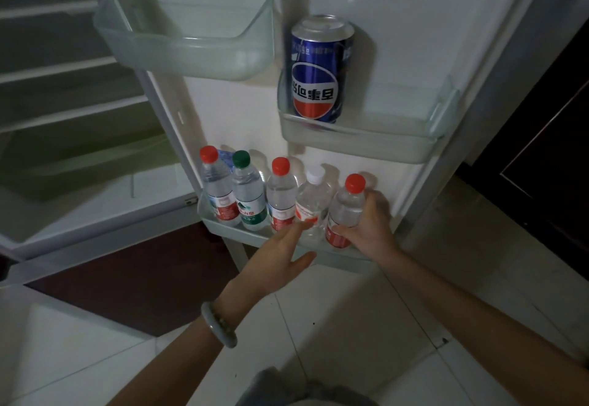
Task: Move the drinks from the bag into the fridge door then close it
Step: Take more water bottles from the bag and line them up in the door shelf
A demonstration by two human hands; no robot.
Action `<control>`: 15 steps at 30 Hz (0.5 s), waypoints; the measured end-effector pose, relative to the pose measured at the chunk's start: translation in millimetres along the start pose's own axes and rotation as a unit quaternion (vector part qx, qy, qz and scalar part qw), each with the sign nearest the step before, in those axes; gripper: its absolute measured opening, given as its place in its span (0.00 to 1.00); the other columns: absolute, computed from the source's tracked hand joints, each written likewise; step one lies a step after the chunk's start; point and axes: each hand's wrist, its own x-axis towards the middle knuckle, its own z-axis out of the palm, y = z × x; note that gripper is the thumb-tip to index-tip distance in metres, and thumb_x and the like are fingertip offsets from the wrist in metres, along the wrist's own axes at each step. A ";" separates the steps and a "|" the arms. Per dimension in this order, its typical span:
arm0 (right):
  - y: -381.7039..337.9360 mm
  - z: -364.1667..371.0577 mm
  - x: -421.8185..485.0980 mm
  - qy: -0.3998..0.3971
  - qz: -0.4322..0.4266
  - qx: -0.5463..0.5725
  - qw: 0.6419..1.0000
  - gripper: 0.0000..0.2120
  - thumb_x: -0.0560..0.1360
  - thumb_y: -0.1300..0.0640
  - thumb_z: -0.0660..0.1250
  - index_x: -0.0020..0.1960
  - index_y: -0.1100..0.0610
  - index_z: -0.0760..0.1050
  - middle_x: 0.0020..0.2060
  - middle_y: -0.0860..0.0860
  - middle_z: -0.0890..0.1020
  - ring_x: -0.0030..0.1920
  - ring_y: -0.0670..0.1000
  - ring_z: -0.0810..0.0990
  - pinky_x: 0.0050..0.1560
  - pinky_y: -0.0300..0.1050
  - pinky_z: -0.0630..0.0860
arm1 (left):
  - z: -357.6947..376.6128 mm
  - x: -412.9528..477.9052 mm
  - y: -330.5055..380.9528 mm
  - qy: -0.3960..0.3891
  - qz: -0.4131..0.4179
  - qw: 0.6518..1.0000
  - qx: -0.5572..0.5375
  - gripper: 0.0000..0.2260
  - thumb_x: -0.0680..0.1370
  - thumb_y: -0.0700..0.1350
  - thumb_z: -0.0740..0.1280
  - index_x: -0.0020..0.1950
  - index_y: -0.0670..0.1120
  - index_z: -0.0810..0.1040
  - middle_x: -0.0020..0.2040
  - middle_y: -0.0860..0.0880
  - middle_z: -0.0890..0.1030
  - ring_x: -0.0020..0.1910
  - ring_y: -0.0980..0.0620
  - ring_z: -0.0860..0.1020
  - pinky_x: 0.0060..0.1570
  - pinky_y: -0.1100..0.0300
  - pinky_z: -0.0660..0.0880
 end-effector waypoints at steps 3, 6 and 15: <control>-1.1 -4.8 -2.8 -0.055 0.010 0.002 0.998 0.46 0.62 0.57 0.79 0.70 0.62 0.55 0.66 0.59 0.63 0.67 0.57 0.62 0.63 0.43 0.62 | 13.3 6.6 13.7 -0.004 0.019 1.000 0.001 0.23 0.75 0.49 0.67 0.68 0.47 0.65 0.64 0.47 0.73 0.56 0.51 0.74 0.54 0.57 0.74; -2.6 -23.2 -12.6 -0.102 -0.030 0.089 0.990 0.43 0.65 0.59 0.77 0.72 0.56 0.56 0.62 0.48 0.67 0.64 0.45 0.66 0.60 0.34 0.65 | 23.5 8.9 19.7 -0.014 0.034 0.999 0.000 0.22 0.75 0.49 0.67 0.67 0.47 0.66 0.63 0.48 0.73 0.53 0.53 0.75 0.54 0.60 0.72; 36.2 -100.3 -48.6 0.078 -0.095 0.097 0.988 0.14 0.73 0.61 0.63 0.55 0.47 0.73 0.46 0.39 0.78 0.45 0.35 0.77 0.47 0.26 0.71 | 71.2 5.7 22.2 -0.066 0.081 0.990 0.095 0.31 0.76 0.50 0.66 0.74 0.44 0.57 0.73 0.44 0.63 0.72 0.47 0.61 0.72 0.52 0.56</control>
